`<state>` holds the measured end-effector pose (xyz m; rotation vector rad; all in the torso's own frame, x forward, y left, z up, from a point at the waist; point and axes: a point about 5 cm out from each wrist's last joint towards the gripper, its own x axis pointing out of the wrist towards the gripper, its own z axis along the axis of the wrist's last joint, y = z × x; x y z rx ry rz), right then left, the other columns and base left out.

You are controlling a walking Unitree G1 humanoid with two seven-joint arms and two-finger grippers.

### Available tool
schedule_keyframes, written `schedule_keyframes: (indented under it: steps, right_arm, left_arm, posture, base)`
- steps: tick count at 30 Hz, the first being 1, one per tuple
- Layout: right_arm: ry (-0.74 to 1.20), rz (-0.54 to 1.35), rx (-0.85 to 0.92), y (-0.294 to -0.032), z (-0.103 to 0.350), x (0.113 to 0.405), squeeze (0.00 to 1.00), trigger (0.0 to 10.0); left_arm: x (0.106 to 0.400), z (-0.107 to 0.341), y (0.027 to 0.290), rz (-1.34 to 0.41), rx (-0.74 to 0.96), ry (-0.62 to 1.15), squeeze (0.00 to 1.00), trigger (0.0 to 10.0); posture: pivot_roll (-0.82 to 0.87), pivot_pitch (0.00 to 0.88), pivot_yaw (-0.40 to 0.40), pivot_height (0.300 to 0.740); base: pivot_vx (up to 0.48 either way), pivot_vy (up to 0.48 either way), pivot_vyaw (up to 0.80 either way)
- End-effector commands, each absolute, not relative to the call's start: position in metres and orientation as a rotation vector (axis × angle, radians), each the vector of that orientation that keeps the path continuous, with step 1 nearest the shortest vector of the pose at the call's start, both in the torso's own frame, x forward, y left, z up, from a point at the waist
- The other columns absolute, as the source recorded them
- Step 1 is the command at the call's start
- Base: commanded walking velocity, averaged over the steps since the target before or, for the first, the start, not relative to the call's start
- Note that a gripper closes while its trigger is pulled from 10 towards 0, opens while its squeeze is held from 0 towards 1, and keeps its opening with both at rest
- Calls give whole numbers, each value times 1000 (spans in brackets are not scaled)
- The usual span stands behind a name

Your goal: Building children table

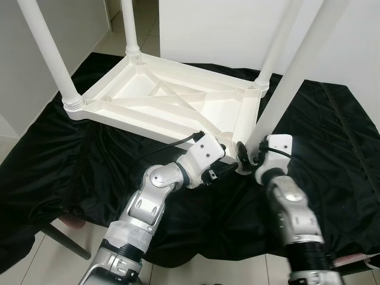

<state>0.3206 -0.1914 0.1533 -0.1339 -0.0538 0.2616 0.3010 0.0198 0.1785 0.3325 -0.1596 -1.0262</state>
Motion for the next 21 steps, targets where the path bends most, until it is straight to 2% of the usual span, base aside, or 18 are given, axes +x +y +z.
schedule_keyframes:
  steps: [1, 5, 12, 13, 15, 16, 17, 21]
  right_arm:
    - [-35, 293, -133, -195, 148, 320, 0, 10000]
    - [-25, 401, -195, -203, 152, 326, 0, 10000]
    - [-16, 565, -230, -199, 160, 335, 0, 10000]
    - [-11, 596, -229, -198, 161, 337, 0, 6706]
    - [-11, 596, -229, -198, 161, 337, 0, 6706]
    - [-8, 612, -229, -197, 161, 339, 0, 824]
    - [-5, 628, -228, -197, 160, 341, 0, 0]
    - [18, 662, -186, -198, 156, 342, 0, 0]
  left_arm:
    - [306, 182, 19, -922, 333, -185, 0, 10000]
    - [307, 183, 18, -922, 336, -190, 0, 10000]
    - [308, 184, 19, -916, 342, -192, 0, 10000]
    - [308, 184, 19, -914, 343, -193, 0, 10000]
    - [308, 184, 19, -914, 343, -193, 0, 10000]
    - [308, 184, 20, -912, 342, -194, 0, 10000]
    - [308, 184, 20, -911, 342, -194, 0, 10000]
    - [309, 184, 23, -897, 347, -192, 0, 10000]
  posture:
    - [-12, 86, -42, 740]
    - [-10, 83, -41, 740]
    - [-3, 80, -44, 740]
    - [3, 79, -49, 740]
    - [3, 79, -49, 740]
    - [3, 79, -49, 740]
    - [3, 79, -49, 740]
    - [14, 81, -56, 740]
  base:
    - [0, 0, 0]
    - [0, 0, 0]
    - [0, 0, 0]
    - [0, 0, 0]
    - [0, 0, 0]
    - [0, 0, 0]
    - [0, 0, 0]
    - [0, 0, 0]
